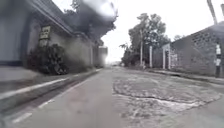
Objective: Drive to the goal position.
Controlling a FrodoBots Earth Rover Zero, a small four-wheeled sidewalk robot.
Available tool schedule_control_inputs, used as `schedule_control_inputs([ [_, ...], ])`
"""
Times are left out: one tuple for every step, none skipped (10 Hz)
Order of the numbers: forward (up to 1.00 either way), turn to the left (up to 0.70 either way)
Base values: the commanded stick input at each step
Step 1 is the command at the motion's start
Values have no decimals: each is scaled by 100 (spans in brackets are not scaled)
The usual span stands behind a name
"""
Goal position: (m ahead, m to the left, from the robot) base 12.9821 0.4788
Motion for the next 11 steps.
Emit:
schedule_control_inputs([
  [70,0],
  [70,0],
  [70,0],
  [70,0],
  [70,-13],
  [70,-26],
  [70,-23],
  [70,0],
  [70,0],
  [70,0],
  [70,0],
])
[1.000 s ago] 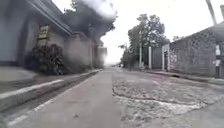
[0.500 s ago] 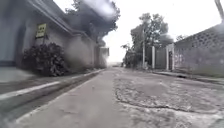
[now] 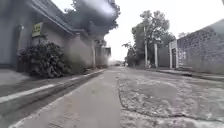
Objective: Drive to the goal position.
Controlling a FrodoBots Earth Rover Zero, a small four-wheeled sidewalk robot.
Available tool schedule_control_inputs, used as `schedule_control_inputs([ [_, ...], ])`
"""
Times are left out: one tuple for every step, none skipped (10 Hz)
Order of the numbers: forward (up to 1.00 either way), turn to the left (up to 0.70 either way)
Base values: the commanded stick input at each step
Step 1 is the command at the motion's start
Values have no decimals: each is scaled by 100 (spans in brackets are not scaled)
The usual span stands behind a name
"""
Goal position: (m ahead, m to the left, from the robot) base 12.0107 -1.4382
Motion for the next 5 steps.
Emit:
schedule_control_inputs([
  [70,0],
  [70,0],
  [70,0],
  [70,0],
  [70,0],
])
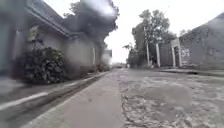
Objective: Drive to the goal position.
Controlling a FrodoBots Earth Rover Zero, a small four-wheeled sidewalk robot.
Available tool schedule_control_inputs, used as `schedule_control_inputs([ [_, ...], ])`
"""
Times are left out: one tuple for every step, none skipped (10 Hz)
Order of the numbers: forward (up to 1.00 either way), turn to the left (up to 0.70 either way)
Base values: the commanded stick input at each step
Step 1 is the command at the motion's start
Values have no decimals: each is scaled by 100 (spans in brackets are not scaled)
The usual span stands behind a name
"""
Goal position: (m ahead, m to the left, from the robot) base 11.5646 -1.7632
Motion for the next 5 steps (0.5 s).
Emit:
schedule_control_inputs([
  [70,0],
  [70,0],
  [70,0],
  [70,0],
  [70,0],
])
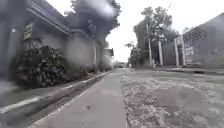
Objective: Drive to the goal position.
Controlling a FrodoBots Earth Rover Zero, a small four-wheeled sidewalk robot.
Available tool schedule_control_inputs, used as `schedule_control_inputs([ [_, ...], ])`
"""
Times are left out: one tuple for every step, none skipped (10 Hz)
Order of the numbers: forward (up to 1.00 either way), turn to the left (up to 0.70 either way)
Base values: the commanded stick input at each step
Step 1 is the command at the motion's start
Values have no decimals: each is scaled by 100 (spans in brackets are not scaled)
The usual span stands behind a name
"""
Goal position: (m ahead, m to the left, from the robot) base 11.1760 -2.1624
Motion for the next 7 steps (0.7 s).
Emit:
schedule_control_inputs([
  [70,0],
  [70,0],
  [70,0],
  [70,0],
  [70,0],
  [70,0],
  [70,0],
])
